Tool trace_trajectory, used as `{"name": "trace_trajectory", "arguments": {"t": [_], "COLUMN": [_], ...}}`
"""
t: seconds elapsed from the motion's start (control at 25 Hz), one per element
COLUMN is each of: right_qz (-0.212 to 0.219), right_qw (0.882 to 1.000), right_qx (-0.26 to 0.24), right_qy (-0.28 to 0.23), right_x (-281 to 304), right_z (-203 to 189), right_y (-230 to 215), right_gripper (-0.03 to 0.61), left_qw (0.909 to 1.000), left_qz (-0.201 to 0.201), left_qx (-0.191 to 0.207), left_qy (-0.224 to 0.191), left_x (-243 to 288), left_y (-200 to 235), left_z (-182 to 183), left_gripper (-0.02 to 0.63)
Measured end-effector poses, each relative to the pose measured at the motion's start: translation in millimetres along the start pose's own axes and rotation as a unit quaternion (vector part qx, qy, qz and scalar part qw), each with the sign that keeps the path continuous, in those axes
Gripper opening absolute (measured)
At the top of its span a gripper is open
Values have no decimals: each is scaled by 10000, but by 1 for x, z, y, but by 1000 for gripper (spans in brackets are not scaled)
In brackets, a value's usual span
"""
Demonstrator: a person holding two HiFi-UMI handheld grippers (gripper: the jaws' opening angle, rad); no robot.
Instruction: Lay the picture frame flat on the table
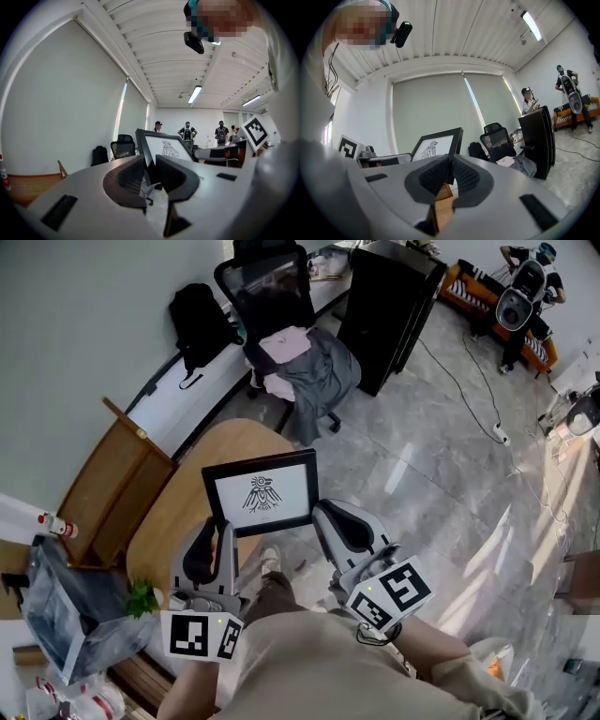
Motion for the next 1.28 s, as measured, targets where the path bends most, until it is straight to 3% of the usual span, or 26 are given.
{"name": "trace_trajectory", "arguments": {"t": [0.68,0.96,1.28], "right_qz": [-1035,-1351,-1475], "right_qw": [9940,9883,9820], "right_qx": [277,532,758], "right_qy": [229,462,904], "right_x": [163,191,218], "right_z": [-5,-28,-73], "right_y": [-8,-32,-82], "right_gripper": [17,17,17], "left_qw": [9923,9866,9787], "left_qz": [-1135,-1433,-1574], "left_qx": [-295,-411,-726], "left_qy": [396,670,1097], "left_x": [116,156,207], "left_y": [164,185,192], "left_z": [-1,-24,-79], "left_gripper": [73,72,74]}}
Point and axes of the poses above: the fingertips, and each gripper's own axes: x forward along the fingers, y to its left, z out of its top, the point moved 4 cm from there along -x, backward along the fingers, and after that the axes turned 14 degrees about -z, right-handed, at the moved point
